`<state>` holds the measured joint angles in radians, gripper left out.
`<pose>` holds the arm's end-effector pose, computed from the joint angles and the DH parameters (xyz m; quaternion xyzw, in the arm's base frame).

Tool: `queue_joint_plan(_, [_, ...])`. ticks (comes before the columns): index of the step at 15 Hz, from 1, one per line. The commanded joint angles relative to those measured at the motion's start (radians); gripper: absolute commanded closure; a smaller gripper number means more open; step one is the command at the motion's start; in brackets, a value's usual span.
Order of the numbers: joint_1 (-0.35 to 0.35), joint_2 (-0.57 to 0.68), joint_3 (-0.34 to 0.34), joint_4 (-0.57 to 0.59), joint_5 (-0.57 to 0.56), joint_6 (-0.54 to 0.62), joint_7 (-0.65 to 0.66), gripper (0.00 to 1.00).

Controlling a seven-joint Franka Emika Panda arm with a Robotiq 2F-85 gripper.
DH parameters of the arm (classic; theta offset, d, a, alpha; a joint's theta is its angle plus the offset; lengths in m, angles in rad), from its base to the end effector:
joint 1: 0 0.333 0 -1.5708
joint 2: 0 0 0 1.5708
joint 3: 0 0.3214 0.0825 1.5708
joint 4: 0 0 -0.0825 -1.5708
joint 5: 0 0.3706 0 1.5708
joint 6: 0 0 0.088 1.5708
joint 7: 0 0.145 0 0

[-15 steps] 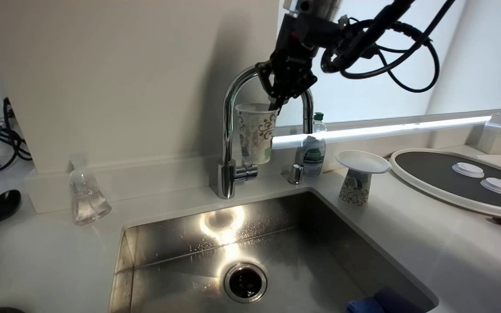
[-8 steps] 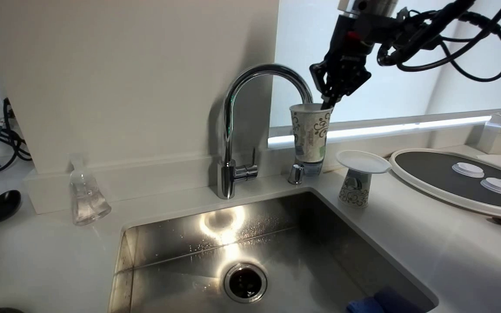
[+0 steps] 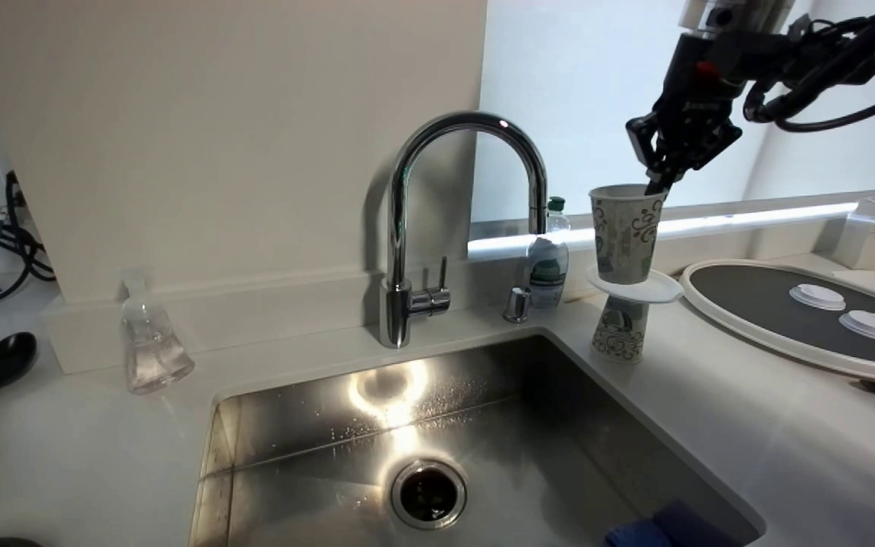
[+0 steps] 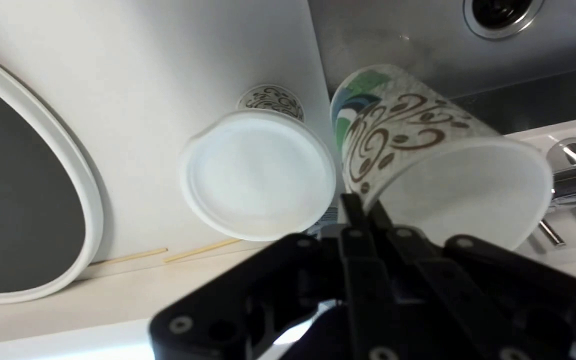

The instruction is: Move the tap to the left and put the cup on top of the other cup

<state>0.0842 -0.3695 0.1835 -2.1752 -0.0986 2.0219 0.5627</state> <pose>0.4429 0.1199 0.5317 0.9826 -0.1317 0.1272 0.0310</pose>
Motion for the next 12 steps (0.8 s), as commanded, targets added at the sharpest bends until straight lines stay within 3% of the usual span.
queue_joint_plan(1, [-0.021,-0.005,0.012,-0.003,0.006,-0.002,-0.006,0.96])
queue_joint_plan(12, [-0.047,0.02,0.009,-0.005,-0.012,0.026,0.022,0.99])
